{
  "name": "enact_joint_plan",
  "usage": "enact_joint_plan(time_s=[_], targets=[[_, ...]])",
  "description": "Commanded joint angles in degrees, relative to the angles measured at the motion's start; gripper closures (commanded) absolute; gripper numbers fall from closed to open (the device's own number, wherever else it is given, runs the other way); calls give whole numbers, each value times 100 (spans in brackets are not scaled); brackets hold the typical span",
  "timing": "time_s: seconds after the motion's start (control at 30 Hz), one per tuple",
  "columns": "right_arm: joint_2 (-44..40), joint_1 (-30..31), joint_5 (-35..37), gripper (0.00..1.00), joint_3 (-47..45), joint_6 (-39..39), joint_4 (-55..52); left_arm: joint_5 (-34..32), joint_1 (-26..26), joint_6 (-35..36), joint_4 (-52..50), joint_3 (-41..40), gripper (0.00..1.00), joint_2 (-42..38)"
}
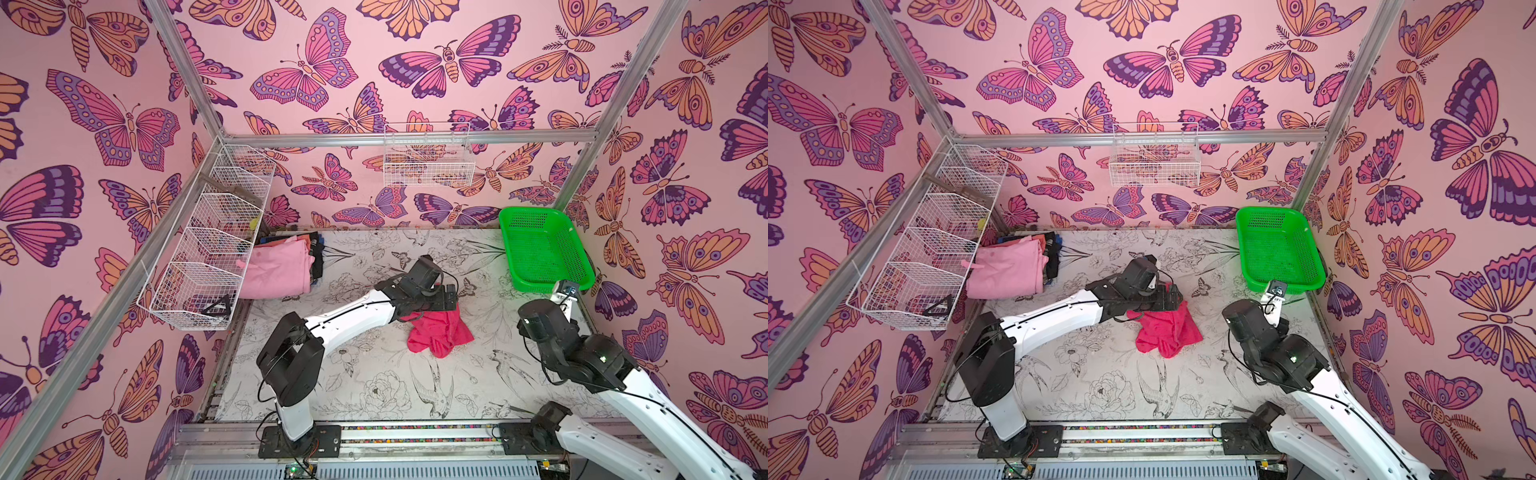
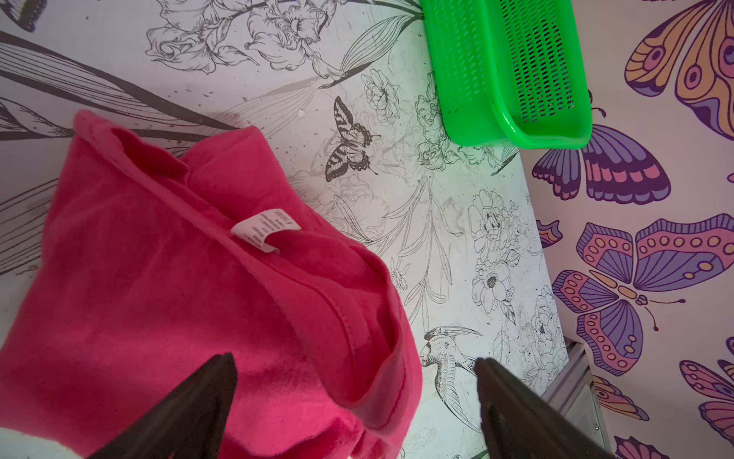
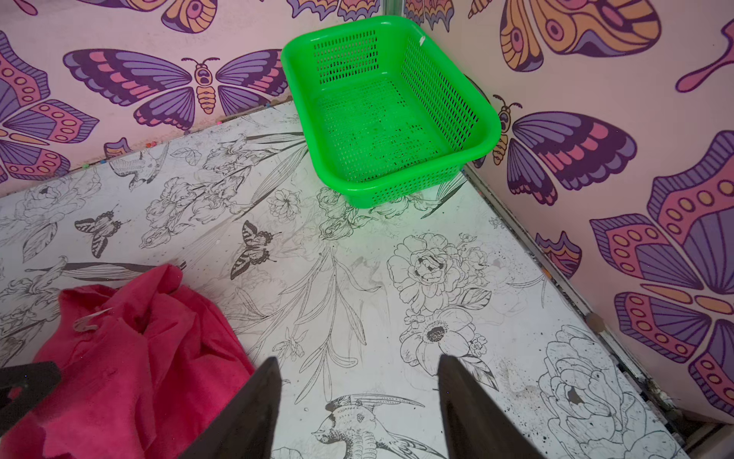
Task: Fold and stack t-shirts
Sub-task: Flatten out the T-shirt at the center of the board.
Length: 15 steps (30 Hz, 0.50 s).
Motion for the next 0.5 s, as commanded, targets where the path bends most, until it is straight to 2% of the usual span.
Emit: enact_joint_plan(time_s=[0.0,0.2,0.33,0.47], targets=[[35,14,177,35,141,72,-192,75,-74,-99,-84,193,2,121],[21,18,157,35,166,38,-166,109,-154,-120,-95,368,3,330],[-59,20,163,36,175,55,-232,129,-154,-98,-118,530,9,504],[-139,18,182,37,199,47,-269,194,-154,-85,-147,666,29,679]])
